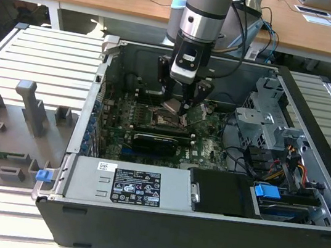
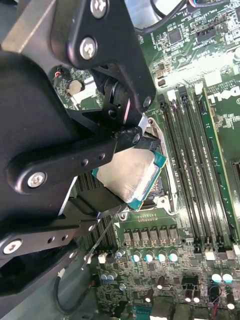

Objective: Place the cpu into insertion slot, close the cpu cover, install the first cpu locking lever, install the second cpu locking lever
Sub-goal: 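Place the cpu into insertion slot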

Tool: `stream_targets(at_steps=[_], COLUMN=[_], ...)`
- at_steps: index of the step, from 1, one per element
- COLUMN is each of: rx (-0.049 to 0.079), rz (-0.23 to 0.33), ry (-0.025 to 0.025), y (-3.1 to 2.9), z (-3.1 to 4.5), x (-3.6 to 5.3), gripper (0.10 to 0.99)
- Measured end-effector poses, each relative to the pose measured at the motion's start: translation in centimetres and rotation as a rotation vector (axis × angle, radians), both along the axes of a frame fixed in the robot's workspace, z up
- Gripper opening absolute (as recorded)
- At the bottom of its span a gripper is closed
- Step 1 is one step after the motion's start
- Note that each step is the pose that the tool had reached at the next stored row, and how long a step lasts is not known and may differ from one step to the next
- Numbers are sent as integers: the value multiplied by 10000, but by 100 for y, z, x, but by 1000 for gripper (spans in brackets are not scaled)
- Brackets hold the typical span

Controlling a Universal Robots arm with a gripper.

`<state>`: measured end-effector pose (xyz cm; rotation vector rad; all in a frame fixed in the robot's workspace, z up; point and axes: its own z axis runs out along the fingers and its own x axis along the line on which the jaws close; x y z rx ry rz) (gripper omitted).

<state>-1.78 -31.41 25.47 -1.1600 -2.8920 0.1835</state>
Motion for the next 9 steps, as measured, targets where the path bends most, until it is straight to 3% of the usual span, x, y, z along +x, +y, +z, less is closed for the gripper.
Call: stream_targets(at_steps=[9], rx=[-37], rz=[-939], ry=[1], y=[0], z=[0], x=[0], gripper=[545])
